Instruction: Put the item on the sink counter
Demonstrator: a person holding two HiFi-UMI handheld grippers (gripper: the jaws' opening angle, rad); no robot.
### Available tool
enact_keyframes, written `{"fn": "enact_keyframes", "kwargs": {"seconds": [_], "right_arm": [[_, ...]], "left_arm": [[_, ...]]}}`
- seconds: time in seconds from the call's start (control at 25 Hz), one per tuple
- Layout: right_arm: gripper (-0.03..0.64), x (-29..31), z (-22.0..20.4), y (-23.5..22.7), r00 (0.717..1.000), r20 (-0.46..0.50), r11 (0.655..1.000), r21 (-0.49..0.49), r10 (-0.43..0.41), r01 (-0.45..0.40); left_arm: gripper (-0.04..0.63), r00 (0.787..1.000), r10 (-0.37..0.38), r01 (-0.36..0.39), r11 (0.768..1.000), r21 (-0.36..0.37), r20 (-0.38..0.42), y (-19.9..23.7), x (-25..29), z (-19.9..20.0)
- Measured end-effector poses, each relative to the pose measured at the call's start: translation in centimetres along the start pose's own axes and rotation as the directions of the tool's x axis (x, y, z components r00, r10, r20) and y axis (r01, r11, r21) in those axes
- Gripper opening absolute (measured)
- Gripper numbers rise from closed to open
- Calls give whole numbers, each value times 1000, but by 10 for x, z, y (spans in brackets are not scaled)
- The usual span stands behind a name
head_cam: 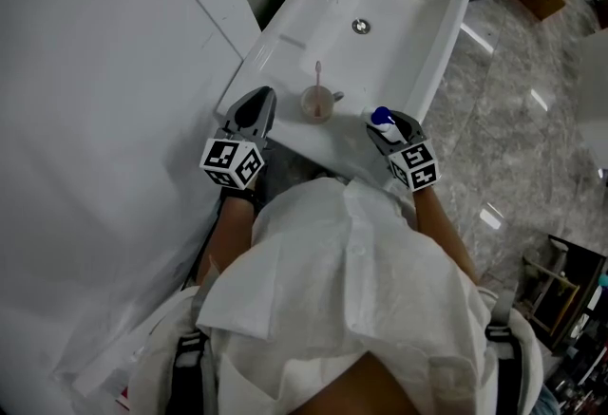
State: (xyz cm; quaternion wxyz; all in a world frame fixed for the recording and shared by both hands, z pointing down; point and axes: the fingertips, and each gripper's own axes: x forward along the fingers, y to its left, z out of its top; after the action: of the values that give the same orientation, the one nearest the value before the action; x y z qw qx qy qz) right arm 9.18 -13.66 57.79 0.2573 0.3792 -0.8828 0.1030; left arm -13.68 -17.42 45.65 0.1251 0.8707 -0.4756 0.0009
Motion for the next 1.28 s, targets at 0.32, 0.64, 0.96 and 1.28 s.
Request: {"fn": "enact_keyframes", "kwargs": {"seconds": [0.32, 0.64, 0.96, 1.28], "right_arm": [[224, -44, 12, -10, 997, 81, 998, 65, -13, 8], [218, -73, 27, -56, 975, 158, 980, 142, -158, 136], [64, -100, 83, -94, 904, 311, 950, 198, -294, 241], [11, -122, 122, -103, 857, 382, 937, 189, -345, 293]], "left_arm": [[40, 999, 40, -40, 999, -13, -3, 14, -16, -4], [40, 997, 77, -77, 997, -6, 27, 27, -22, 6], [40, 995, 81, -84, 996, 36, 66, 30, -18, 28], [40, 987, 97, -103, 994, 40, 125, 34, -25, 52]]}}
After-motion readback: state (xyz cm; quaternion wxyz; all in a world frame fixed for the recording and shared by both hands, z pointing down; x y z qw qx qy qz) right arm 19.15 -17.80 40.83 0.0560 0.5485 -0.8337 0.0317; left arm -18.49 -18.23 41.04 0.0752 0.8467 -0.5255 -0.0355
